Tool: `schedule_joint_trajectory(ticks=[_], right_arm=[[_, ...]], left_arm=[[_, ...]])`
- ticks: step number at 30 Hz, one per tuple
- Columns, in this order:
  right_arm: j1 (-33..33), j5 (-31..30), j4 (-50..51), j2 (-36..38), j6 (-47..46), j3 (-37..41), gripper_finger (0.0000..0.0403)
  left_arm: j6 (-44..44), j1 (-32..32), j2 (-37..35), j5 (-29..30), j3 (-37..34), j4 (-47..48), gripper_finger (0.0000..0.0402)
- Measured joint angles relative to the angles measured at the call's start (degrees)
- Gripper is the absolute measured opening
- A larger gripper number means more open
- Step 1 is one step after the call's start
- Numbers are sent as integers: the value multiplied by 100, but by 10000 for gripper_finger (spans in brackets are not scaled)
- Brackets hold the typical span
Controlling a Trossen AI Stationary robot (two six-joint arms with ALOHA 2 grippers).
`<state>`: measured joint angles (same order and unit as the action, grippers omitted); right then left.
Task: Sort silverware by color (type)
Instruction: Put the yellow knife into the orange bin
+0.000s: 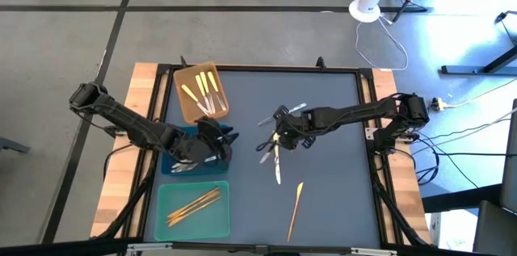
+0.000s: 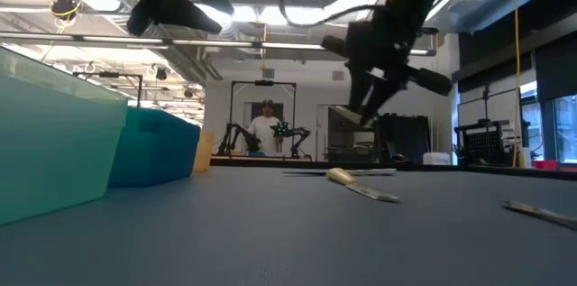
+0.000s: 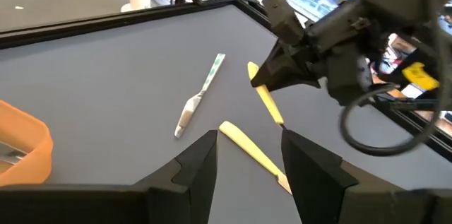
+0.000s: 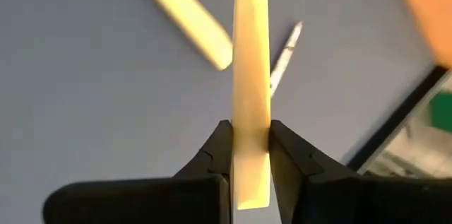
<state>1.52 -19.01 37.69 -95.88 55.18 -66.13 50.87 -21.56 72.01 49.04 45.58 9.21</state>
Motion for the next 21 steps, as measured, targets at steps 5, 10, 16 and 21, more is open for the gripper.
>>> schedule_joint_trajectory(ticks=[5,10,16,21], right_arm=[[0,7,-400,2,323,-133,47],[0,9,-973,2,681,-142,46],[0,11,-1585,2,1182,-142,47],[0,13,-2094,4,1626,-142,47]], left_arm=[[85,231,0,-228,0,0,151],[720,571,0,-846,0,2,151],[1055,1073,2,-1837,0,-263,151],[1057,1492,2,-2350,0,-641,151]])
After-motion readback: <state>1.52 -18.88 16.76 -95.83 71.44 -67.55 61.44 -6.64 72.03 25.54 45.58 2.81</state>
